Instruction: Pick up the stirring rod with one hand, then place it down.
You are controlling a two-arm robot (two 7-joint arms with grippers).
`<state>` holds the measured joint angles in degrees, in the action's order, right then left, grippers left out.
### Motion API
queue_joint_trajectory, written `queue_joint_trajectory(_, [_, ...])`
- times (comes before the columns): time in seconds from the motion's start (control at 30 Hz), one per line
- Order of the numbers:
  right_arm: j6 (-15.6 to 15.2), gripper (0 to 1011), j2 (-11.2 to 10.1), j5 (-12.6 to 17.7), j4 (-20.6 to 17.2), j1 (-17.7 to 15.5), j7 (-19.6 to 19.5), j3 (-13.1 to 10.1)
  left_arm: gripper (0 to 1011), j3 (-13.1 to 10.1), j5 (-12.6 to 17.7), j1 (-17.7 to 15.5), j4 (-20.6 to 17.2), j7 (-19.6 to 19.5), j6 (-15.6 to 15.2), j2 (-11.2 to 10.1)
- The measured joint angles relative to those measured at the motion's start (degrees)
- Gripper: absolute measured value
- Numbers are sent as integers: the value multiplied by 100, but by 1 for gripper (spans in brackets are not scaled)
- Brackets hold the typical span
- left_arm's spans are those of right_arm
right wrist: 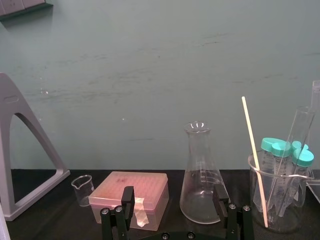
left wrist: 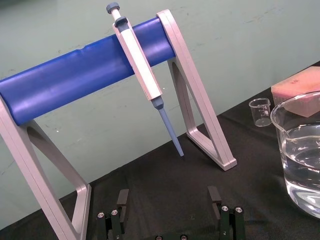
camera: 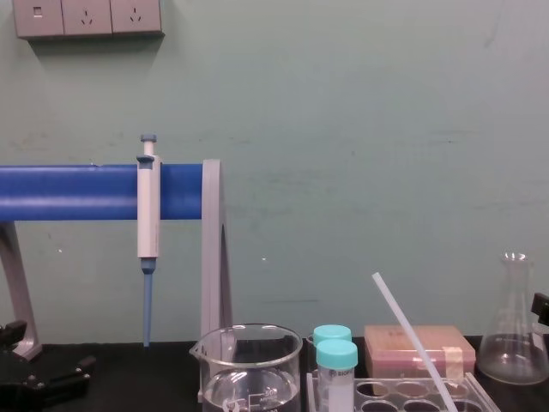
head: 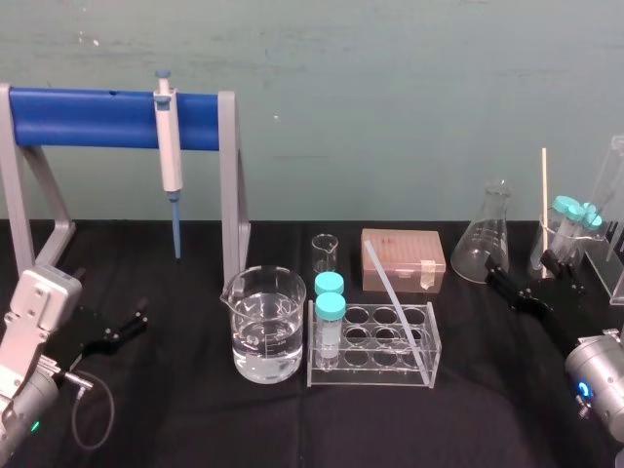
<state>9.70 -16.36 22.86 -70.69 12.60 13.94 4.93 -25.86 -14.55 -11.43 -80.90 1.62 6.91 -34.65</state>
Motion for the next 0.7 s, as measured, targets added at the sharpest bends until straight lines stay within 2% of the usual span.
queue_joint_trajectory(0.7, [30, 1003, -11, -13, 0, 0, -2, 14, 1000, 0, 0, 0, 0, 0, 0, 0])
